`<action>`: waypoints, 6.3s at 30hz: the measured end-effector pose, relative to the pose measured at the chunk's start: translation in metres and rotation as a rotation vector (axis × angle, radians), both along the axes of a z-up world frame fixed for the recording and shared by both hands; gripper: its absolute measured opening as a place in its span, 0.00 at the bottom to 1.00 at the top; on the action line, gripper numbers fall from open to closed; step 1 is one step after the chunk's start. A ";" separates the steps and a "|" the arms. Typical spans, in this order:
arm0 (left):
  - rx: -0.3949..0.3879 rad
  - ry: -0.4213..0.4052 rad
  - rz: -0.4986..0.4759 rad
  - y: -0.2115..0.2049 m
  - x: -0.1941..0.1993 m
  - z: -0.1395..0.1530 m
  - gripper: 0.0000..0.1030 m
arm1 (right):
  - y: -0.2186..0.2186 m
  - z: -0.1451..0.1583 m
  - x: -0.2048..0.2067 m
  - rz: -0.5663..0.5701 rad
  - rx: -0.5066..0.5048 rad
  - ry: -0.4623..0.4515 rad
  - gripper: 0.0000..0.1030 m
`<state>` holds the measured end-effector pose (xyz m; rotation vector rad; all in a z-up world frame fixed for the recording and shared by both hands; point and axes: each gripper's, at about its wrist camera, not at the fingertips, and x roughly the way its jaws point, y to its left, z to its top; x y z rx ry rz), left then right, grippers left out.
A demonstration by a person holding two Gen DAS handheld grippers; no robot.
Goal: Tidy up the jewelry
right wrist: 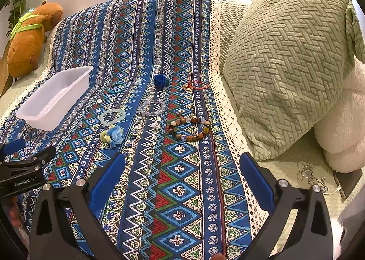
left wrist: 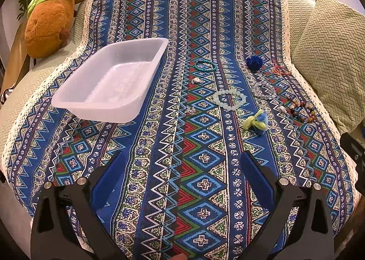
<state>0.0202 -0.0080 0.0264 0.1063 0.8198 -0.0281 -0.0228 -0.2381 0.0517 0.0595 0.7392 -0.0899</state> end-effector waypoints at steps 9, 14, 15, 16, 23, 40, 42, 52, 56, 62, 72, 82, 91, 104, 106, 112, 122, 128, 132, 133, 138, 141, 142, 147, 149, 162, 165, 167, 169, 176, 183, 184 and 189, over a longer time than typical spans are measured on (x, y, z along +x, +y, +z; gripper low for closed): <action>-0.005 0.007 0.001 0.000 0.002 -0.001 0.95 | 0.001 0.000 -0.001 0.000 0.003 0.005 0.96; -0.007 0.009 -0.001 0.002 0.003 -0.001 0.95 | 0.001 0.000 0.000 0.000 0.005 0.007 0.96; -0.008 0.010 -0.001 0.002 0.003 -0.001 0.95 | 0.001 0.000 -0.001 0.000 0.005 0.007 0.96; -0.009 0.010 -0.001 0.002 0.004 -0.001 0.95 | 0.001 0.000 0.000 0.000 0.005 0.007 0.96; -0.010 0.015 -0.002 0.003 0.004 -0.003 0.95 | 0.002 -0.002 -0.001 0.001 0.003 0.011 0.96; -0.033 0.056 -0.036 -0.007 0.023 -0.019 0.95 | -0.002 -0.015 0.022 0.015 0.028 0.054 0.96; -0.034 0.064 -0.052 -0.011 0.030 -0.022 0.95 | -0.003 -0.017 0.030 0.017 0.024 0.063 0.96; -0.095 0.072 -0.159 -0.047 0.061 -0.027 0.95 | -0.020 -0.028 0.089 0.040 0.009 0.110 0.96; -0.103 0.067 -0.187 -0.065 0.072 -0.030 0.95 | -0.024 -0.032 0.112 0.072 -0.034 0.138 0.96; -0.072 0.051 -0.249 -0.089 0.078 -0.033 0.95 | -0.035 -0.040 0.135 0.119 -0.066 0.177 0.89; -0.053 0.133 -0.257 -0.102 0.095 -0.054 0.94 | -0.020 -0.062 0.137 0.273 -0.054 0.277 0.67; -0.079 0.150 -0.261 -0.100 0.099 -0.057 0.38 | -0.030 -0.073 0.144 0.258 0.006 0.299 0.16; -0.071 0.137 -0.264 -0.093 0.093 -0.049 0.26 | -0.034 -0.061 0.139 0.255 0.047 0.263 0.11; -0.117 0.024 -0.169 -0.021 0.086 0.054 0.26 | 0.056 0.055 0.164 0.476 0.100 0.078 0.11; -0.105 0.002 -0.134 0.002 0.089 0.066 0.26 | 0.090 0.070 0.175 0.536 0.094 0.047 0.11; -0.057 -0.005 -0.034 0.064 0.111 0.073 0.26 | 0.172 0.085 0.209 0.659 0.120 0.023 0.11; -0.049 0.086 0.059 0.114 0.129 0.046 0.32 | 0.252 0.066 0.247 0.758 0.125 0.080 0.11; -0.060 0.084 0.075 0.125 0.132 0.043 0.71 | 0.256 0.064 0.255 0.764 0.150 0.109 0.45; -0.069 0.067 0.066 0.122 0.127 0.049 0.79 | 0.239 0.079 0.250 0.741 0.136 0.070 0.51; -0.073 0.063 0.058 0.119 0.125 0.050 0.79 | 0.227 0.085 0.246 0.728 0.127 0.050 0.51; -0.117 0.038 -0.042 0.087 0.115 0.056 0.79 | 0.145 0.098 0.231 0.595 0.104 0.004 0.51; -0.128 0.029 -0.118 0.056 0.109 0.052 0.79 | 0.090 0.088 0.222 0.496 0.076 0.028 0.51; -0.132 0.029 -0.143 0.046 0.107 0.048 0.79 | 0.075 0.084 0.219 0.467 0.068 0.041 0.51; -0.150 0.067 -0.240 -0.002 0.103 0.023 0.79 | 0.012 0.045 0.208 0.353 0.063 0.131 0.51; -0.145 0.083 -0.275 -0.020 0.104 0.012 0.79 | -0.004 0.029 0.204 0.325 0.069 0.163 0.51; -0.070 0.113 -0.438 -0.088 0.122 -0.032 0.67 | -0.014 -0.041 0.220 0.327 0.102 0.286 0.51; -0.034 0.141 -0.430 -0.092 0.132 -0.042 0.67 | -0.008 -0.046 0.226 0.337 0.086 0.294 0.51; -0.003 0.168 -0.424 -0.096 0.137 -0.051 0.67 | -0.006 -0.049 0.229 0.338 0.072 0.300 0.51; 0.015 0.188 -0.424 -0.096 0.141 -0.059 0.63 | -0.004 -0.053 0.231 0.336 0.070 0.312 0.51; -0.020 0.181 -0.440 -0.093 0.143 -0.065 0.30 | 0.005 -0.073 0.235 0.349 0.025 0.364 0.51; -0.038 0.195 -0.432 -0.096 0.143 -0.066 0.08 | 0.018 -0.072 0.230 0.364 -0.047 0.332 0.10; -0.042 0.200 -0.431 -0.096 0.143 -0.065 0.07 | 0.017 -0.071 0.230 0.363 -0.031 0.332 0.10; -0.034 0.205 -0.429 -0.088 0.138 -0.055 0.07 | 0.014 -0.050 0.226 0.365 0.020 0.299 0.10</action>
